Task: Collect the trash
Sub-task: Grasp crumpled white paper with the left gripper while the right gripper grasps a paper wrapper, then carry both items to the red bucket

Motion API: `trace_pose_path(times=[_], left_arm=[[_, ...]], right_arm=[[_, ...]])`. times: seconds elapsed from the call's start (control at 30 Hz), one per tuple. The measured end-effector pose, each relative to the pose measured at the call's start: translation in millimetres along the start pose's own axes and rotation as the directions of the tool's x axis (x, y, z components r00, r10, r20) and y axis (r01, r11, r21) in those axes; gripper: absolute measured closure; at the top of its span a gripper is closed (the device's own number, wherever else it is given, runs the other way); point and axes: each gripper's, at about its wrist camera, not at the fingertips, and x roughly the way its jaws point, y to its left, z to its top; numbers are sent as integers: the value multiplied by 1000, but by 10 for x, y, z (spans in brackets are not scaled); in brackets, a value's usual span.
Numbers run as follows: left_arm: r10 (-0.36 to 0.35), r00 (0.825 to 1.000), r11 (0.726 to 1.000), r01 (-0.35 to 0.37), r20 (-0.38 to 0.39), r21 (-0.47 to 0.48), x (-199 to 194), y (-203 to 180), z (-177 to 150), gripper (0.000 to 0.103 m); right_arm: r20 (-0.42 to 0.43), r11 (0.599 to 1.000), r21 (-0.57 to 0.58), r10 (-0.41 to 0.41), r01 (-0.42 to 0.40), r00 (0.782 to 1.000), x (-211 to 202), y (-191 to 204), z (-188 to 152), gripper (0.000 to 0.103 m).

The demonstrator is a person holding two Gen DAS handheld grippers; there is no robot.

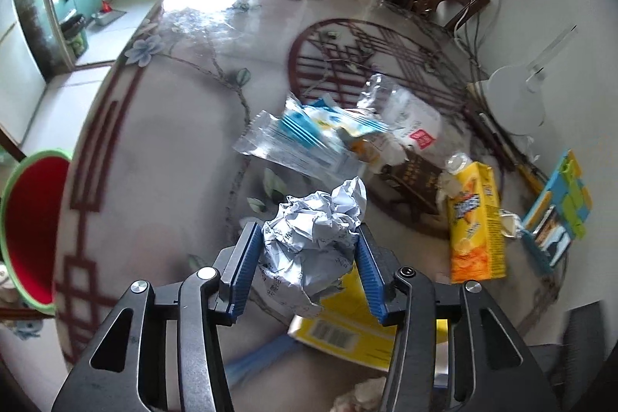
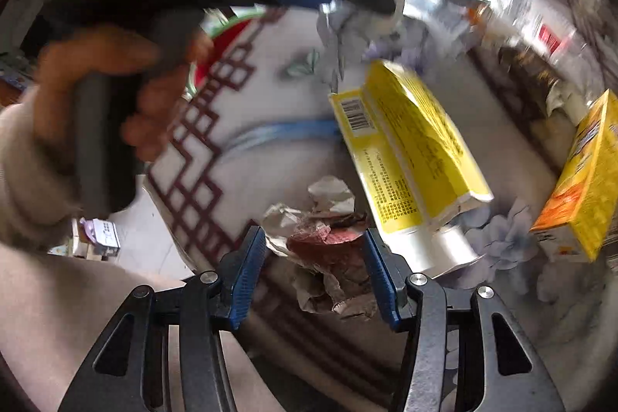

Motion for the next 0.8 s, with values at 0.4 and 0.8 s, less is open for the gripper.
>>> trace_pose_path(times=[0.4, 0.8], left_arm=[[-24, 1000, 1000, 24, 13, 11, -274, 21, -75, 56], [-71, 994, 996, 75, 78, -42, -652, 135, -27, 56]], right_arm=[[245, 996, 81, 27, -48, 969, -624, -129, 192, 101], [501, 978, 206, -95, -12, 860, -1397, -498, 509, 101]])
